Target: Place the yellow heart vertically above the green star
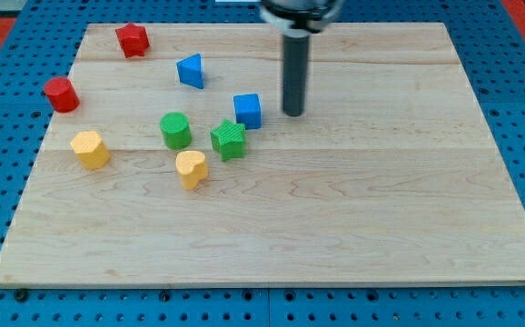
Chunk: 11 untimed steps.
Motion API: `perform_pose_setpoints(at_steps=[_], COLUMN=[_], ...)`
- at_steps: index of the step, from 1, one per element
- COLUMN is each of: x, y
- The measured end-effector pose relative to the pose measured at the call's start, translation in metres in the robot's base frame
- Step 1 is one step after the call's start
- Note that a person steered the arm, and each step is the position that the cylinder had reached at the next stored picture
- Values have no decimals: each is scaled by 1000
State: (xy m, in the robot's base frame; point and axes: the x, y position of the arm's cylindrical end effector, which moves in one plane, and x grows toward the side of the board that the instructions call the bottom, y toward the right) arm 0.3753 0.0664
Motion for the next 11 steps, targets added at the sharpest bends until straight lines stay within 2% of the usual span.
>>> perform_pose_setpoints(at_steps=[1, 2, 3, 4, 5, 7, 9, 10, 11], x=[66, 154, 182, 163, 132, 122, 80, 31, -2], y=[41, 7, -69, -134, -139, -186, -165, -147, -101])
